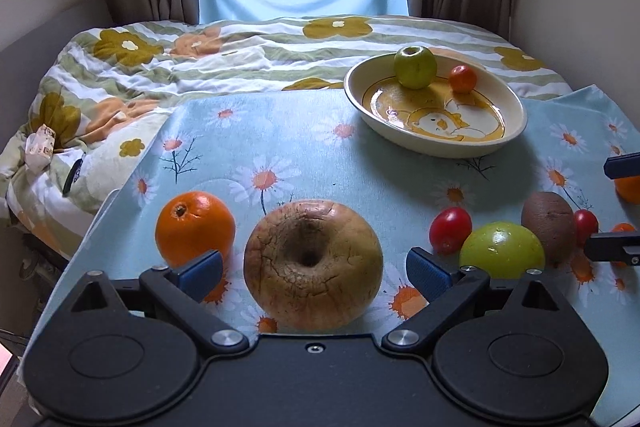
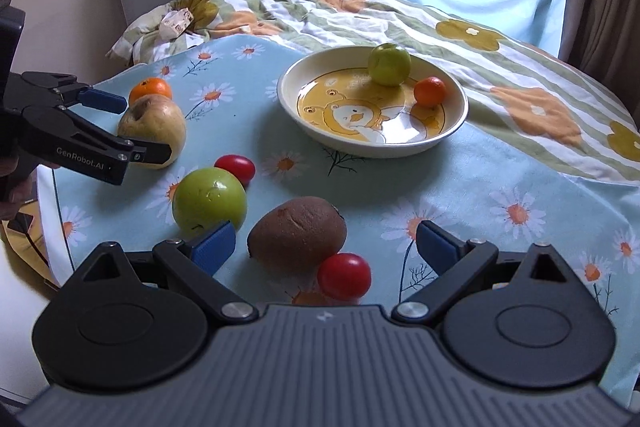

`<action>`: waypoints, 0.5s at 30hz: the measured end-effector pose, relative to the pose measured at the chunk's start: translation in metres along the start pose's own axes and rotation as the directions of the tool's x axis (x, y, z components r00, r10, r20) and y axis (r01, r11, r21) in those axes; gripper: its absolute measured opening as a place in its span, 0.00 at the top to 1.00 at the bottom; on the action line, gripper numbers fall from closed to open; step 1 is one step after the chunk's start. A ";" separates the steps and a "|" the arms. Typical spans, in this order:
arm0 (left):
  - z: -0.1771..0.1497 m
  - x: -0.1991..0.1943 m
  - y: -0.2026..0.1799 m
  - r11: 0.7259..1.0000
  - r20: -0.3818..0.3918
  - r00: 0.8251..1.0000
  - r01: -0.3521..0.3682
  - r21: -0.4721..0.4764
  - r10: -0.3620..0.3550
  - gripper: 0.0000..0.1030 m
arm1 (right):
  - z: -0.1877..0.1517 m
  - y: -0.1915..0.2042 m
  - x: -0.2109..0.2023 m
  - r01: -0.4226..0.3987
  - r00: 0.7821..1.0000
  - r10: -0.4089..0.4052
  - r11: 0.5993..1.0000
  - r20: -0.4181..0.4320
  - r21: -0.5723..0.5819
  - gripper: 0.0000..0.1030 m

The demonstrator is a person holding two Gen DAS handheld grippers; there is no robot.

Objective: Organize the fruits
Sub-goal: 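Grasp the large wrinkled brown apple with the left tool while the right tool grasps the brown kiwi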

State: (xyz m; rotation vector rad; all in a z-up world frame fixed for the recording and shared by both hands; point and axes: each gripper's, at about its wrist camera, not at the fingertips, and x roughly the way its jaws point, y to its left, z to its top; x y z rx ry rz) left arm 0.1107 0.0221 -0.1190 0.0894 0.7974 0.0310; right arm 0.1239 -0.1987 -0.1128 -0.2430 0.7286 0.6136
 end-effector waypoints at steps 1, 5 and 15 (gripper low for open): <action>0.000 0.002 0.002 1.000 -0.003 1.000 0.011 -0.011 -0.011 0.06 | -0.001 0.000 0.003 -0.003 1.000 0.003 1.000 -0.008 -0.006 0.00; 0.001 0.009 0.009 0.999 -0.028 0.999 0.037 -0.039 -0.038 0.19 | -0.002 0.002 0.015 -0.031 0.999 0.030 0.999 -0.030 -0.029 0.00; 0.002 0.011 0.010 0.998 -0.037 0.998 0.059 -0.025 -0.060 0.23 | -0.001 0.003 0.034 -0.079 0.996 0.074 0.992 -0.059 -0.097 0.00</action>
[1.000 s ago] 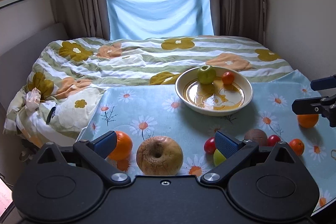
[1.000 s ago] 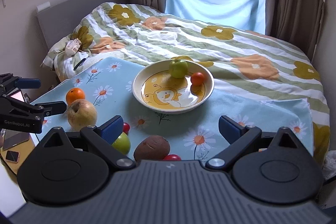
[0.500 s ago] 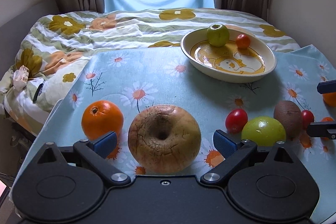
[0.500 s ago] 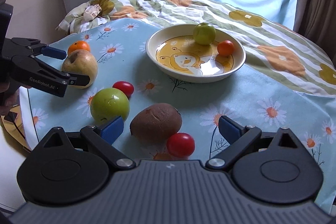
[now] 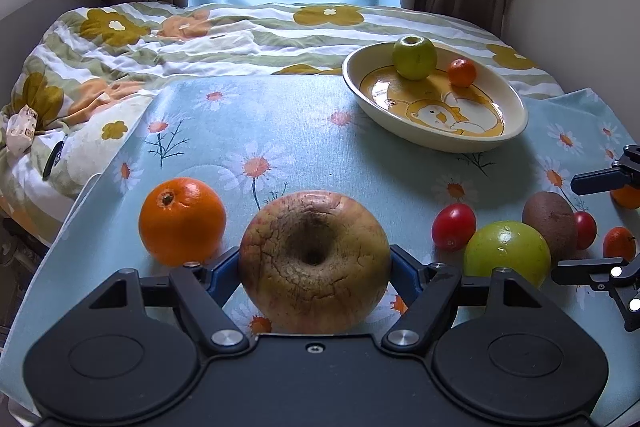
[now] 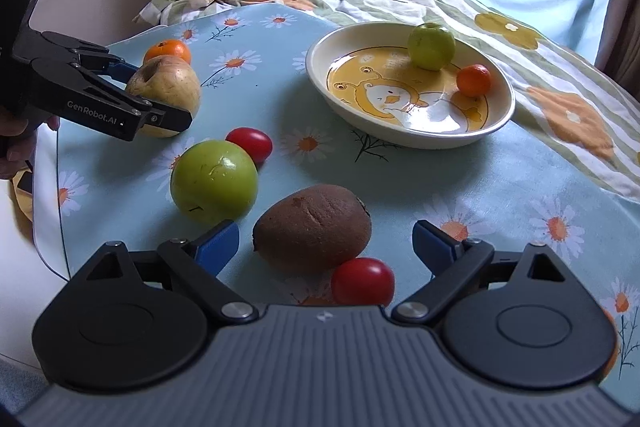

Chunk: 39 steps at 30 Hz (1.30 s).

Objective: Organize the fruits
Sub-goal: 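Grasp the large wrinkled brown apple with the left tool while the right tool grasps the brown kiwi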

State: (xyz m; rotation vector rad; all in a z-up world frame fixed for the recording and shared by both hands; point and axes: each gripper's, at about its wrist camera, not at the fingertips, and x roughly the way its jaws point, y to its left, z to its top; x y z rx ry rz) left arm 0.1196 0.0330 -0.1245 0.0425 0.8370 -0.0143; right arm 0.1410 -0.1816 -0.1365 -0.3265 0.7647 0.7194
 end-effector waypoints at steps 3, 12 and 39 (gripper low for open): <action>0.001 0.000 0.001 1.000 -0.004 1.000 0.004 0.001 -0.004 0.23 | 0.000 0.001 0.003 -0.011 1.000 0.011 1.000 -0.012 -0.026 0.00; 0.000 0.000 0.001 1.000 -0.003 1.000 -0.001 -0.001 0.001 0.23 | -0.001 -0.001 0.016 -0.044 0.998 0.042 0.997 -0.040 -0.065 0.08; 0.007 -0.061 -0.022 0.999 0.055 0.998 0.018 -0.041 -0.016 0.23 | 0.020 -0.002 -0.041 -0.064 0.997 0.063 0.998 0.044 0.010 0.23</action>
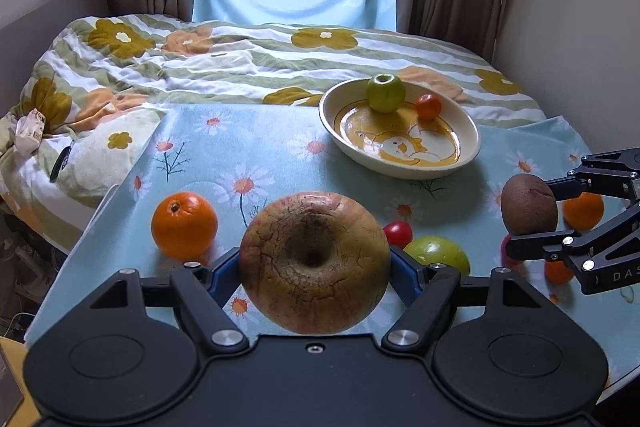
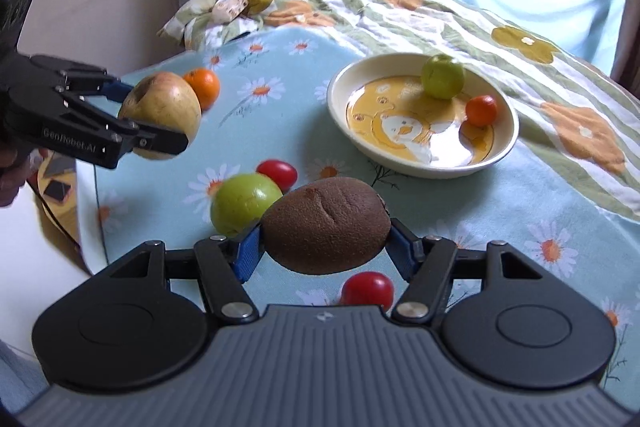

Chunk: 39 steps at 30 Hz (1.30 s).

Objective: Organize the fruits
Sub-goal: 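Grasp the large wrinkled brown apple with the left tool while the right tool grasps the brown kiwi, then carry the wrinkled apple in the left tool while the right tool carries the kiwi to the bowl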

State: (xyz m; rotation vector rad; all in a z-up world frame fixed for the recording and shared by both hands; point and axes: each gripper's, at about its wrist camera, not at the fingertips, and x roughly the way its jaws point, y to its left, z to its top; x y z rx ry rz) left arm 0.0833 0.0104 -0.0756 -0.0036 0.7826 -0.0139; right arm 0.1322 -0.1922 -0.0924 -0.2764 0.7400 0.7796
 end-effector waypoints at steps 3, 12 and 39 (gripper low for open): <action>0.010 -0.015 -0.006 1.000 0.018 1.000 0.008 -0.002 -0.008 0.23 | 0.010 0.002 -0.019 0.013 1.000 -0.014 1.000 0.025 0.021 0.23; 0.045 -0.045 -0.018 1.000 0.098 0.995 0.022 -0.021 -0.020 0.23 | 0.041 -0.009 -0.063 0.067 0.994 -0.075 0.993 0.078 0.096 0.23; 0.151 0.097 -0.014 0.980 0.032 0.988 0.144 0.139 -0.149 0.23 | 0.108 -0.082 0.003 0.253 0.965 -0.263 0.928 0.002 0.273 0.23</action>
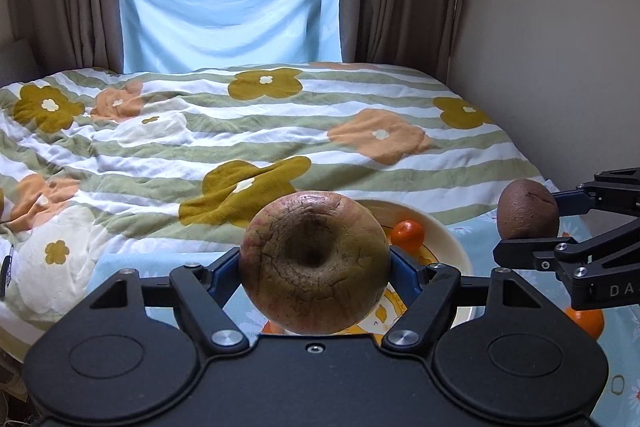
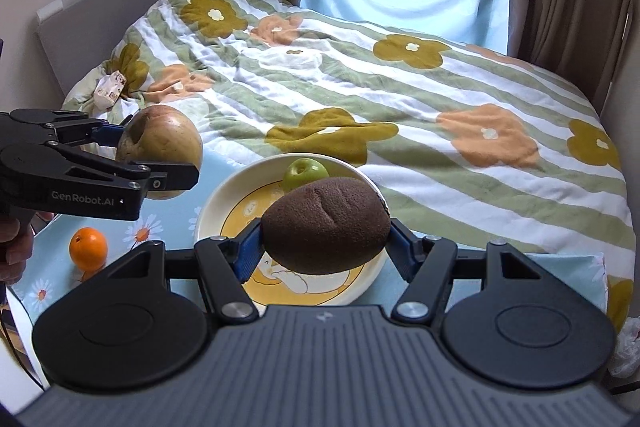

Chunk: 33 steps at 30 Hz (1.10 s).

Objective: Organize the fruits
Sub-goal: 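Carry the wrinkled apple in the left tool while the right tool carries the kiwi to the bowl, then open the left tool to set the apple in the bowl while the right tool lowers and releases the kiwi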

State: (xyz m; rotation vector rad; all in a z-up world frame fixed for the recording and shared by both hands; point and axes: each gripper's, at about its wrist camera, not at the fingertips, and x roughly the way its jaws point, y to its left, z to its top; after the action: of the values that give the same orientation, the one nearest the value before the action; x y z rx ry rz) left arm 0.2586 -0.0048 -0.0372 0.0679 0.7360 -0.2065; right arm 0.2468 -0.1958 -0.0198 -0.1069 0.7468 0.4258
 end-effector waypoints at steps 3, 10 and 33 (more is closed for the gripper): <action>0.001 0.023 0.000 0.999 -0.023 1.000 0.006 0.038 -0.005 0.23 | 0.002 -0.005 0.012 0.008 1.000 -0.008 1.000 -0.013 0.022 0.23; -0.004 0.061 -0.006 0.993 -0.057 0.998 0.017 0.116 -0.010 0.23 | 0.004 -0.015 0.032 0.035 0.999 -0.033 0.998 -0.035 0.056 0.23; -0.021 0.068 -0.010 0.976 -0.057 0.998 -0.012 0.216 0.025 0.02 | 0.004 -0.025 0.058 0.058 0.996 -0.052 0.995 -0.074 0.080 0.23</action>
State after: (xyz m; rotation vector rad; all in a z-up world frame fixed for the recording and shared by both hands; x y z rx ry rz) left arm 0.2921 -0.0224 -0.0984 0.2882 0.7700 -0.2674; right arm 0.2975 -0.1980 -0.0582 -0.0657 0.8288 0.3394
